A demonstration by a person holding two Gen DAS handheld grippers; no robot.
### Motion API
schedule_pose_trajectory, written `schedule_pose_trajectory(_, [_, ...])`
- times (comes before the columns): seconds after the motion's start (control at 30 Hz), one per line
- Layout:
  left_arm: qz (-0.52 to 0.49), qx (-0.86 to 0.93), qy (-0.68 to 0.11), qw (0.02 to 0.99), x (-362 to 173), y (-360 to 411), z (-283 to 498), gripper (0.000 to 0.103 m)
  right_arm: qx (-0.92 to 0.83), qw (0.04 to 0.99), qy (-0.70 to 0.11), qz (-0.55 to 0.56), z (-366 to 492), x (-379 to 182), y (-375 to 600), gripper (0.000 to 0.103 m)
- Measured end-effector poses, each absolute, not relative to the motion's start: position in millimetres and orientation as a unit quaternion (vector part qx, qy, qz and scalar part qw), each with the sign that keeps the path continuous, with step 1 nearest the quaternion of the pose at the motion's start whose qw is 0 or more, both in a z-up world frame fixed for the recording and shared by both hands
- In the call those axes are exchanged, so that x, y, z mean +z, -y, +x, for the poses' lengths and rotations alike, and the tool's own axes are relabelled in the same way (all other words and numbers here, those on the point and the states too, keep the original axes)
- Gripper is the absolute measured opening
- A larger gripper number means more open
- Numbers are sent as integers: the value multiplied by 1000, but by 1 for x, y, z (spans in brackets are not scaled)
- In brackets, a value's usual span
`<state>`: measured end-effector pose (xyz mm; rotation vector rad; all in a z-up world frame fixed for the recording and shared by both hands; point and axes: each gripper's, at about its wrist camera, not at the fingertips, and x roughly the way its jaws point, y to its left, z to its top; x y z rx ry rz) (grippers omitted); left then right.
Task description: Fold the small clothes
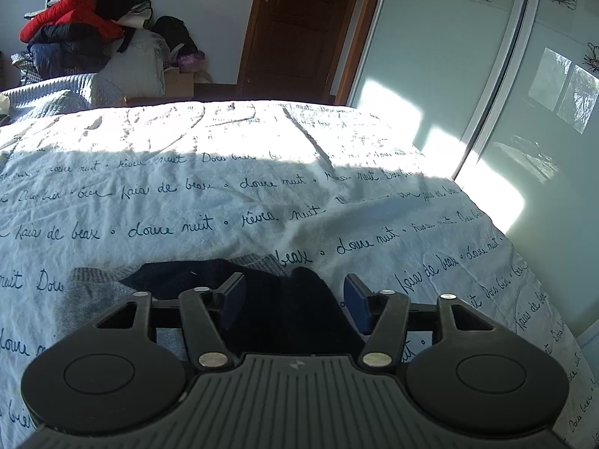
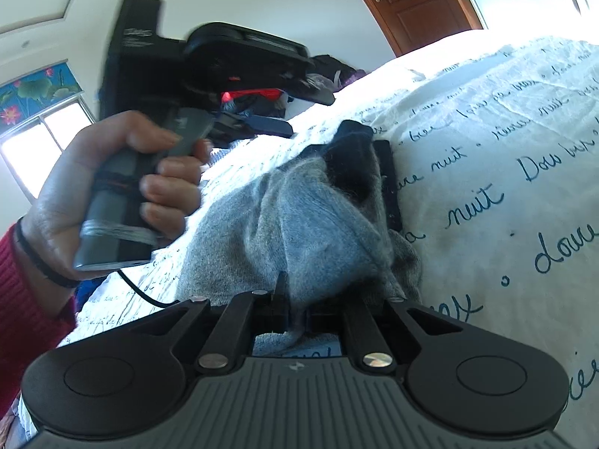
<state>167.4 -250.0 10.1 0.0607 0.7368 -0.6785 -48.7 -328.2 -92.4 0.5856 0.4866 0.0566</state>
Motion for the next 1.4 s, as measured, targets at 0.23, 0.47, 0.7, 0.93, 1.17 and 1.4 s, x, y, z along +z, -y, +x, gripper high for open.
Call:
schedule_pose_trajectory(0.23, [57, -303, -322, 895, 12, 193, 145, 75, 27, 908, -245, 338, -52, -102, 345, 21])
schedule_pose_trajectory(0.47, [59, -307, -319, 895, -5, 137, 112, 80, 43, 893, -226, 387, -56, -106, 356, 43])
schedule_pose_trajectory(0.7, [85, -301, -326, 892, -26, 112, 84, 81, 21, 879, -232, 416, -58, -114, 362, 10])
schedule_pose_trajectory(0.93, [18, -304, -346, 888, -37, 83, 100, 89, 29, 902, -257, 345, -74, -91, 366, 30])
schedule_pose_trajectory(1.17, [-140, -343, -419, 829, -61, 57, 131, 89, 75, 915, -225, 326, -52, -65, 399, 98])
schedule_pose_trajectory(1.4, [-174, -369, -429, 806, -73, 47, 135, 90, 120, 883, -294, 344, 4, -92, 410, 98])
